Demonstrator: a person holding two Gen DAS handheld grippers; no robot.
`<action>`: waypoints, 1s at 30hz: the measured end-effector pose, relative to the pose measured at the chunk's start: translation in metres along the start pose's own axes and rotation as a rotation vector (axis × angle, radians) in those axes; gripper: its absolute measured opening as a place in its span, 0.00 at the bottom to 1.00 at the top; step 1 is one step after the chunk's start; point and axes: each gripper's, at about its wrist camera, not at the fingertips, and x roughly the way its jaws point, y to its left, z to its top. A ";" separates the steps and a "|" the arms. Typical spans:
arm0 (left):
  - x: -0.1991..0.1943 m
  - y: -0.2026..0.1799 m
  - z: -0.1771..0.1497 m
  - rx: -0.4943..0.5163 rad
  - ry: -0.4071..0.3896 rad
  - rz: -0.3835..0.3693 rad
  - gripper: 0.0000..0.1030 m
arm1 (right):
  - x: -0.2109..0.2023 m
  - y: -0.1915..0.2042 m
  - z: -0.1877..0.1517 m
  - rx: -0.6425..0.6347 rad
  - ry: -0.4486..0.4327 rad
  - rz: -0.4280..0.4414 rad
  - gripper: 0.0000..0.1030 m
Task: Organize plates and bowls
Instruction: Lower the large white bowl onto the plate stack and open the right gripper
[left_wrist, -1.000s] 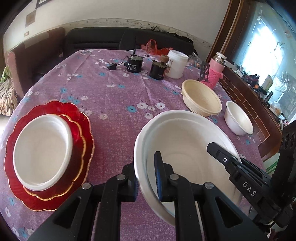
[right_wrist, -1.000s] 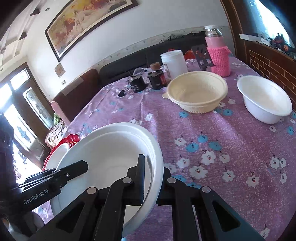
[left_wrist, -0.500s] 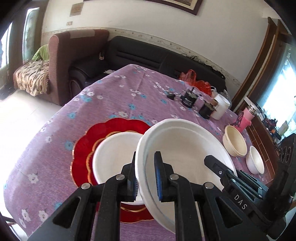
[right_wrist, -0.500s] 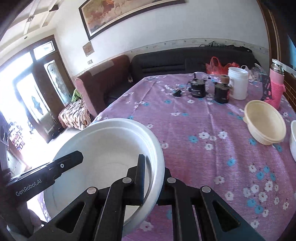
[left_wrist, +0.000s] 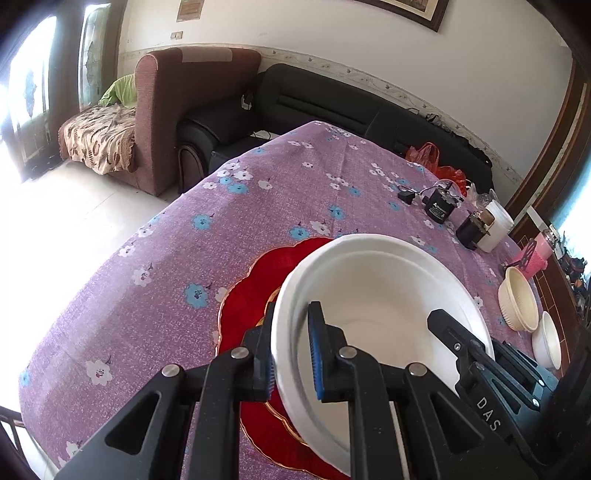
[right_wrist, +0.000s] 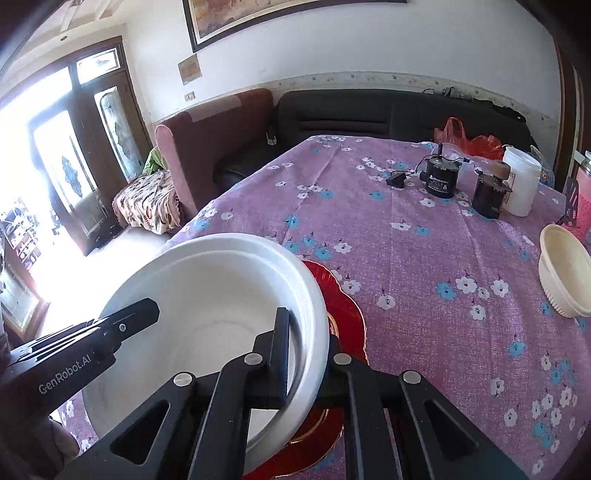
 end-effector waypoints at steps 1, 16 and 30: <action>0.002 0.000 0.000 0.002 0.002 0.006 0.14 | 0.001 0.000 -0.001 -0.004 0.001 -0.003 0.09; -0.008 0.013 0.004 -0.024 -0.052 0.062 0.47 | 0.018 -0.004 -0.004 -0.015 0.002 -0.025 0.09; -0.042 0.013 0.006 -0.051 -0.109 0.010 0.57 | 0.006 0.002 -0.002 -0.018 -0.032 -0.008 0.59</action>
